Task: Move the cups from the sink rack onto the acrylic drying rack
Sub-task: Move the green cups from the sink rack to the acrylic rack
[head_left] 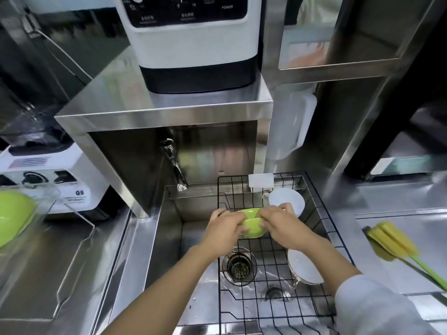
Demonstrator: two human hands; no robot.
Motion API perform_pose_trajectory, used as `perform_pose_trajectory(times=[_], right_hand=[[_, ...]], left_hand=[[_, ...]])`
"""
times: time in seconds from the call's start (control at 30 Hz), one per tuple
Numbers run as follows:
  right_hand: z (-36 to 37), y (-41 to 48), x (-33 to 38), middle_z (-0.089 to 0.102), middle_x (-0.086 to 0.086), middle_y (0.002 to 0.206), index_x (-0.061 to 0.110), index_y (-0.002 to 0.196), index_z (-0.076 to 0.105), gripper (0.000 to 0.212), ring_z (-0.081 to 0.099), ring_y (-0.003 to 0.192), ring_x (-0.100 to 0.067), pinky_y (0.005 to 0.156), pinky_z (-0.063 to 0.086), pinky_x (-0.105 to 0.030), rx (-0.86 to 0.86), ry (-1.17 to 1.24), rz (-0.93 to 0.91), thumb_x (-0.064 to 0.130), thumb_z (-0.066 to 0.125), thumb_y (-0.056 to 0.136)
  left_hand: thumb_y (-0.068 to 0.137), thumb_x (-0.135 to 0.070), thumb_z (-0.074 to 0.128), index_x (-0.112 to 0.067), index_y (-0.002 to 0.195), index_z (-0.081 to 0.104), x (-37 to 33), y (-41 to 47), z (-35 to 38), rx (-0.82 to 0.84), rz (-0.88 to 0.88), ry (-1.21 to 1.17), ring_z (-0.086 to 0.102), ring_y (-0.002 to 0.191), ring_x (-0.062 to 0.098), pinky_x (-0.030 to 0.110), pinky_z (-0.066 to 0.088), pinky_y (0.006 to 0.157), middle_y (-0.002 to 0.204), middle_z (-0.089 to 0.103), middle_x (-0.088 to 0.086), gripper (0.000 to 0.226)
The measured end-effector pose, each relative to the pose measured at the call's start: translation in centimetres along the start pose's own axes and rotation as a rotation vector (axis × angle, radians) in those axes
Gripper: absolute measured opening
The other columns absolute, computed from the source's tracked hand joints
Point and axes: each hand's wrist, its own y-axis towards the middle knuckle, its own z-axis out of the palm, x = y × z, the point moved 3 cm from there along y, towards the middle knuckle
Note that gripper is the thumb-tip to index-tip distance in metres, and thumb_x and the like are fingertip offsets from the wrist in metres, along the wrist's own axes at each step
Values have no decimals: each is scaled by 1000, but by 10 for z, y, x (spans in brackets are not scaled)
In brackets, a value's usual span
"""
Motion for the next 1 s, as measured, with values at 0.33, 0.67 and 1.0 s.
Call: perform_pose_trajectory(times=[0.33, 0.67, 1.0], right_hand=[[-74, -7, 49, 64, 1, 99, 21, 97, 61, 12, 57, 91, -7, 76, 42, -18, -97, 508, -69, 17, 60, 86], [-88, 1, 144, 26, 14, 142, 43, 134, 26, 87, 24, 132, 3, 106, 26, -12, -131, 422, -355, 57, 68, 60], [-66, 47, 293, 32, -15, 145, 43, 135, 7, 97, 24, 132, -19, 110, 28, -37, -326, -5, -653, 43, 69, 60]], left_hand=[[81, -35, 50, -22, 70, 56, -21, -32, -56, -178, -120, -1032, 42, 62, 6, 26, 34, 61, 67, 50, -6, 18], [94, -29, 39, -12, 83, 66, 27, -84, -151, -491, -266, -1599, 67, 62, 14, 25, 55, 54, 67, 71, 1, 34], [93, -25, 40, -5, 98, 64, 114, -172, -246, -576, -360, -1757, 66, 78, 25, 40, 51, 76, 89, 71, 12, 32]])
